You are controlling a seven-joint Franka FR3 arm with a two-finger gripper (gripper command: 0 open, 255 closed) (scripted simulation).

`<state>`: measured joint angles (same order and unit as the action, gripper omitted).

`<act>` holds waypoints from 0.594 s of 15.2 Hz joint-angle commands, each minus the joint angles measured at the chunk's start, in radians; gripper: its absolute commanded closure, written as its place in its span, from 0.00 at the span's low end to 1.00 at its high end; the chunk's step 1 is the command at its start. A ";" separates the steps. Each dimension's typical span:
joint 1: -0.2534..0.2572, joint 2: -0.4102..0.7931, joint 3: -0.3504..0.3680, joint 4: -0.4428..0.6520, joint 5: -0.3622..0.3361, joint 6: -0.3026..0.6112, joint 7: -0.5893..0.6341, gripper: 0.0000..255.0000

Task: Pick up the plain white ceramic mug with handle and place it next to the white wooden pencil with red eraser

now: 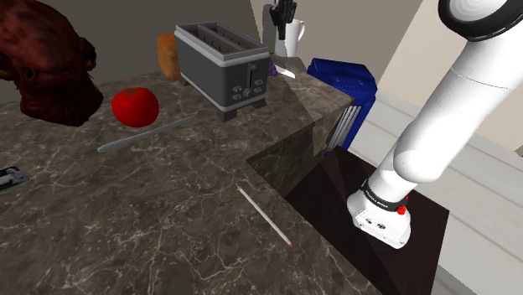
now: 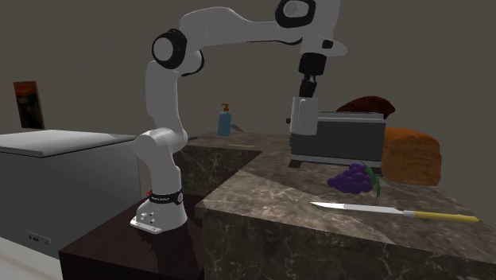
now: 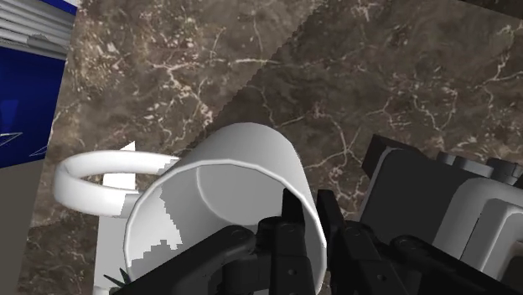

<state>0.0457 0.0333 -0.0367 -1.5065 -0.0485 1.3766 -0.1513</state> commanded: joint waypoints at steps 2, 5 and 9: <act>0.000 0.012 0.000 0.056 0.000 -0.045 -0.003 1.00; -0.001 0.024 -0.001 0.102 0.000 -0.078 -0.005 1.00; 0.039 -0.089 0.037 -0.035 0.011 -0.058 0.075 1.00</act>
<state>0.0768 -0.0278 -0.0074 -1.5081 -0.0403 1.3142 -0.0934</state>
